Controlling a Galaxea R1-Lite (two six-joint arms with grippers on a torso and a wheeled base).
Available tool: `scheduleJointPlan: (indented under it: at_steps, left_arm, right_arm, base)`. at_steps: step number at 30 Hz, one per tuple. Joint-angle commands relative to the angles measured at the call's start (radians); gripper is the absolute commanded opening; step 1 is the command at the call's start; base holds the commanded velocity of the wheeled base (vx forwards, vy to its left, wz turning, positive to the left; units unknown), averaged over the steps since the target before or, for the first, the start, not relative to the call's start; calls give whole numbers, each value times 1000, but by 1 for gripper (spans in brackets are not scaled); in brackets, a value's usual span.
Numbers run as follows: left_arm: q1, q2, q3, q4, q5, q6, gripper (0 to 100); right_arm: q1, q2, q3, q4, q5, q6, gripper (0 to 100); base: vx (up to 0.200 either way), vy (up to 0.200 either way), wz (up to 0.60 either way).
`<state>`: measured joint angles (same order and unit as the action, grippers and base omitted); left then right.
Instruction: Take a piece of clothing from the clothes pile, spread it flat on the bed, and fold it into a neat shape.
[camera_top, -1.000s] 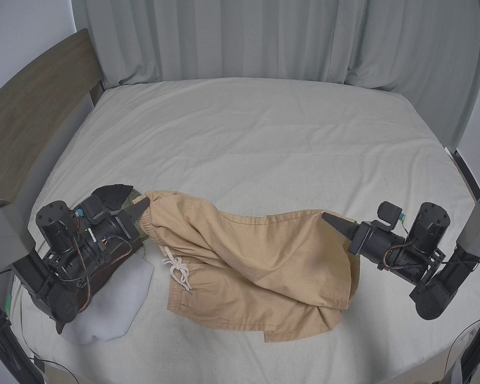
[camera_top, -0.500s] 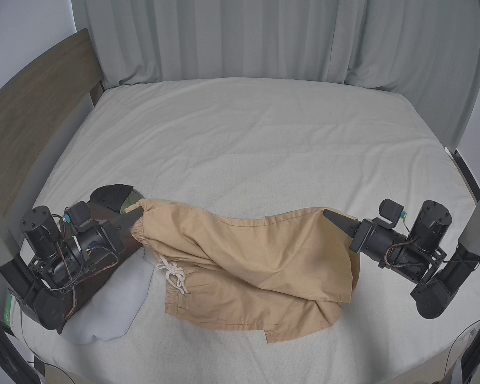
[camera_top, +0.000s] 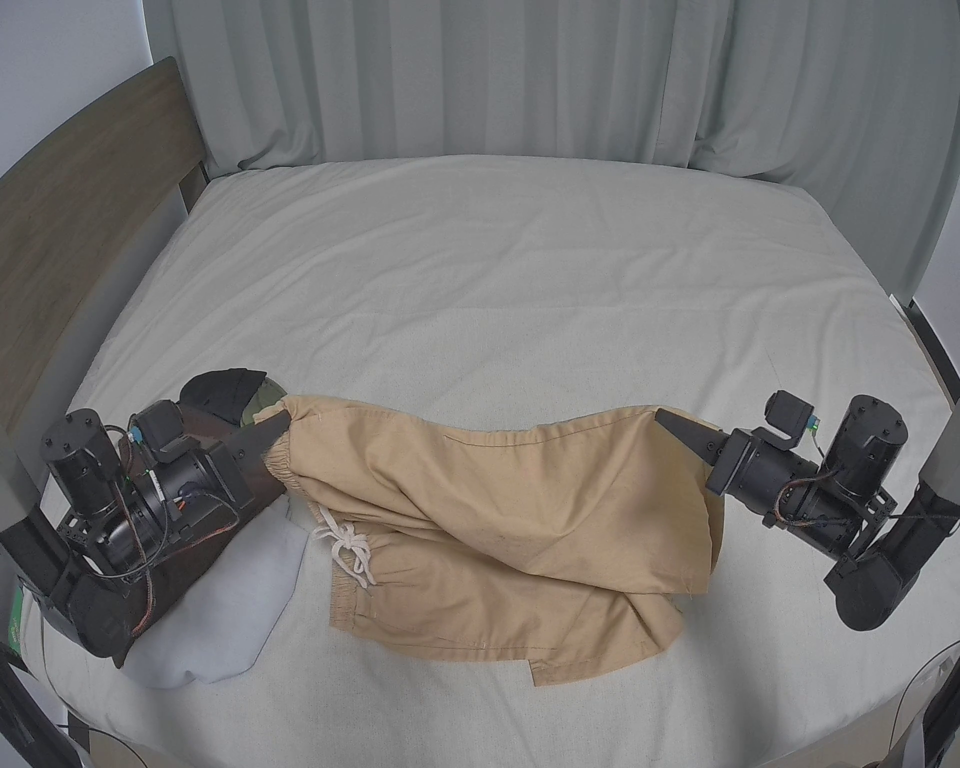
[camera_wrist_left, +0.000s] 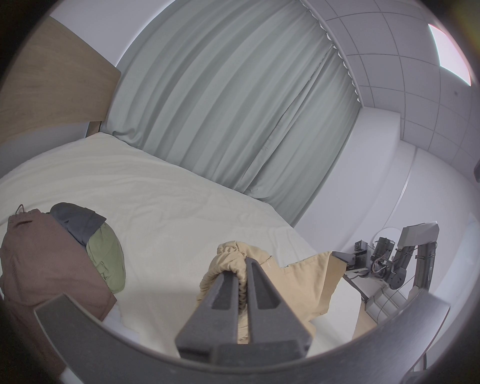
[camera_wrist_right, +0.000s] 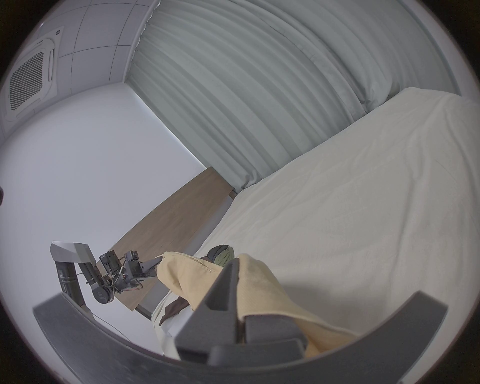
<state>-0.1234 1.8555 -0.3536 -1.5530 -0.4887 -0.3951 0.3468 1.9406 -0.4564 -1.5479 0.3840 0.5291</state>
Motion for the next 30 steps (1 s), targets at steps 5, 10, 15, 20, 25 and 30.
scheduleJointPlan:
  at_steps: [5,10,15,20,25,30]
  left_arm:
    - [7,51,-36,-2,15,7,0]
    - [5,70,-61,-2,71,7,0]
    - [5,79,-73,-2,98,7,0]
    - [5,74,-77,-2,99,7,0]
    - [7,71,-82,-2,101,7,0]
    - [7,74,-85,-2,114,7,0]
  right_arm:
    - [-35,-6,-11,0,1,0,0]
    - [-66,-6,-15,0,4,-31,0]
    - [-88,0,-19,0,6,-78,0]
    - [-92,-2,-19,0,7,-80,0]
    - [-117,1,-21,2,10,-104,0]
    - [-127,0,-21,2,26,-109,0]
  base:
    - [0,0,0]
    - [0,0,0]
    - [0,0,0]
    - [0,0,0]
    - [0,0,0]
    - [0,0,0]
